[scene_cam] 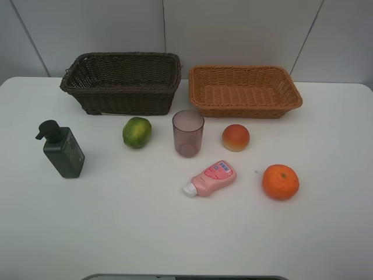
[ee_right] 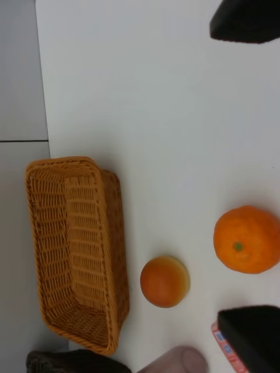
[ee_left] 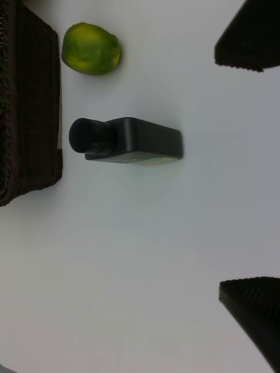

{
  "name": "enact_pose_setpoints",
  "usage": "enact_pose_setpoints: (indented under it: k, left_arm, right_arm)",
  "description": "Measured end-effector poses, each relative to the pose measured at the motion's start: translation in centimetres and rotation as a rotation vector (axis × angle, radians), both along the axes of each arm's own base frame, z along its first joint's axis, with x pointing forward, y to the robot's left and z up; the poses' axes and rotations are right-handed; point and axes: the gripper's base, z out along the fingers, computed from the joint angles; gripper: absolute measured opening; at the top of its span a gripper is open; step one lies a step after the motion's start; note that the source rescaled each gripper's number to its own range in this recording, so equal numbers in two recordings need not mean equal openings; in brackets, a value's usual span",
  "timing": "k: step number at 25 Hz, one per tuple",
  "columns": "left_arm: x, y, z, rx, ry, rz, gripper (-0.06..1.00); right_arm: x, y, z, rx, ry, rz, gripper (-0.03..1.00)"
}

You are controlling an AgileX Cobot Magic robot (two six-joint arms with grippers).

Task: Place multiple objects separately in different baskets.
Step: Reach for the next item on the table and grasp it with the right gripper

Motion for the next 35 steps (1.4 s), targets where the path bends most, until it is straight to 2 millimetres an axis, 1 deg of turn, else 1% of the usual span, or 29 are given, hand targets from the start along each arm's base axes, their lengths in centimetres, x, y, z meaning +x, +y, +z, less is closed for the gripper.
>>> enact_pose_setpoints:
  k: [11, 13, 15, 17, 20, 26, 28, 31, 35]
  left_arm:
    - [0.0, 0.0, 0.0, 0.000, 0.000, 0.000, 0.92]
    - [0.0, 0.0, 0.0, 0.000, 0.000, 0.000, 0.92]
    - [0.0, 0.0, 0.0, 0.000, 0.000, 0.000, 0.92]
    - [0.0, 0.0, 0.0, 0.000, 0.000, 0.000, 0.92]
    - [0.0, 0.0, 0.0, 0.000, 0.000, 0.000, 0.92]
    - [0.0, 0.0, 0.0, 0.000, 0.000, 0.000, 0.92]
    - [0.0, 0.0, 0.0, 0.000, 0.000, 0.000, 0.92]
    - [0.0, 0.0, 0.0, 0.000, 0.000, 0.000, 0.92]
    - [0.0, 0.0, 0.0, 0.000, 0.000, 0.000, 0.92]
  right_arm:
    - [0.1, 0.0, 0.0, 0.002, 0.004, 0.010, 1.00]
    - [0.6, 0.1, 0.2, 0.007, 0.037, 0.014, 1.00]
    - [1.6, 0.1, 0.7, 0.007, 0.089, 0.014, 1.00]
    - [3.1, 0.1, 1.4, 0.007, 0.162, 0.013, 1.00]
    - [6.0, 0.1, 2.1, 0.007, 0.278, 0.013, 1.00]
    - [12.7, 0.3, 1.5, -0.003, 0.492, 0.028, 1.00]
    - [14.7, 1.0, 0.9, -0.016, 0.549, 0.073, 1.00]
    - [17.0, 3.0, -0.2, -0.047, 0.621, 0.180, 1.00]
    - [19.1, 5.9, -2.0, -0.101, 0.711, 0.300, 1.00]
